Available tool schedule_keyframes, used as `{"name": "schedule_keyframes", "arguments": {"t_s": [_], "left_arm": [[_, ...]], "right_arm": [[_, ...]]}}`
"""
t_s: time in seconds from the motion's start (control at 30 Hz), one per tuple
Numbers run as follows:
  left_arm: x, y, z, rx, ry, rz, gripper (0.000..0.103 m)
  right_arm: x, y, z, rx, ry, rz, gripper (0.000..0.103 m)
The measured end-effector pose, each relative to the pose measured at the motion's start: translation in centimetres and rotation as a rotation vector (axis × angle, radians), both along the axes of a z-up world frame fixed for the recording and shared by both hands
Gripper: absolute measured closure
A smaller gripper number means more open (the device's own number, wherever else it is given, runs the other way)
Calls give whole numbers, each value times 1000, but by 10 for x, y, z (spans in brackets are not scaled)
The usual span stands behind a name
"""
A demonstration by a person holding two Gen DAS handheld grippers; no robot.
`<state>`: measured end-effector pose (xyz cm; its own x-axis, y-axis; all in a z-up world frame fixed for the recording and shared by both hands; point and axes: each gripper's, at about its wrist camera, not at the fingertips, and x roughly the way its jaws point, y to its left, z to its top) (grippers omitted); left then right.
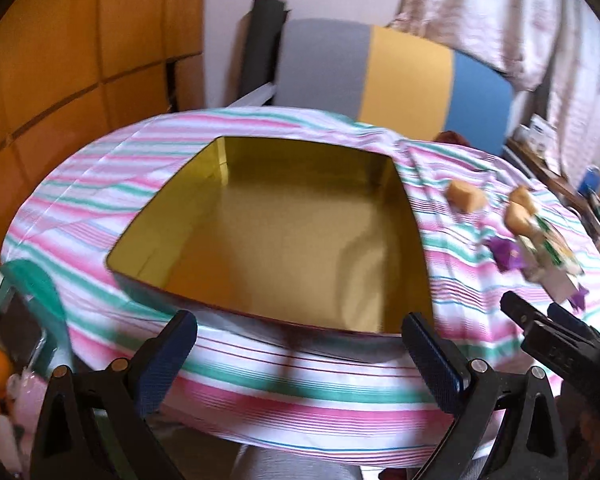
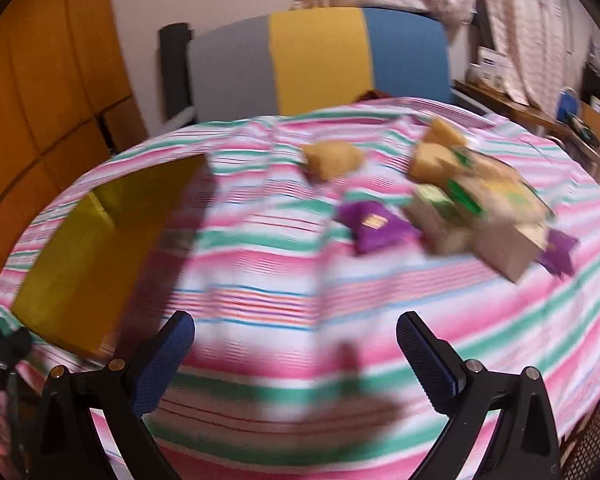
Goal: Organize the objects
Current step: 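Move the right tool toward the snack pile and grasp the green-labelled box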
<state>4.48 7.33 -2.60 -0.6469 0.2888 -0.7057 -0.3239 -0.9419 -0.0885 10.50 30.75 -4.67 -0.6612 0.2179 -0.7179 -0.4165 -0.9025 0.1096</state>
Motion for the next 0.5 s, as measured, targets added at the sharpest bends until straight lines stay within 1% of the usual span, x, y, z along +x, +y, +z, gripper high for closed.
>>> {"name": "schedule_keyframes", "arguments": {"t_s": [0.03, 0.07, 0.1, 0.13, 0.17, 0.2, 0.23, 0.3, 0.37, 0.43, 0.5], "left_arm": [[5, 6, -2, 9, 1, -33, 0], [8, 11, -2, 20, -11, -63, 0], [10, 16, -4, 31, -27, -93, 0], [14, 21, -6, 43, -44, -122, 0], [18, 24, -5, 54, -51, -138, 0], [23, 28, -5, 70, -54, -160, 0], [27, 31, -4, 87, -59, -185, 0], [33, 38, -3, 105, -75, -221, 0], [37, 45, -2, 123, -103, -247, 0], [41, 48, -2, 138, -120, -266, 0], [46, 51, 0, 124, -116, -268, 0]], "right_arm": [[5, 6, -4, -1, -2, -11, 0], [11, 15, -10, -9, -2, -22, 3], [16, 24, -15, -25, 0, -33, 9], [21, 31, -19, -41, 0, -38, 12], [23, 41, -24, -68, -1, -41, 20], [23, 51, -27, -83, 5, -46, 25], [23, 56, -28, -83, 12, -54, 27], [20, 72, -27, -50, 34, -76, 32], [13, 87, -25, -31, 54, -92, 33], [4, 103, -23, -33, 67, -94, 33], [-6, 118, -21, -17, 72, -103, 33]]}}
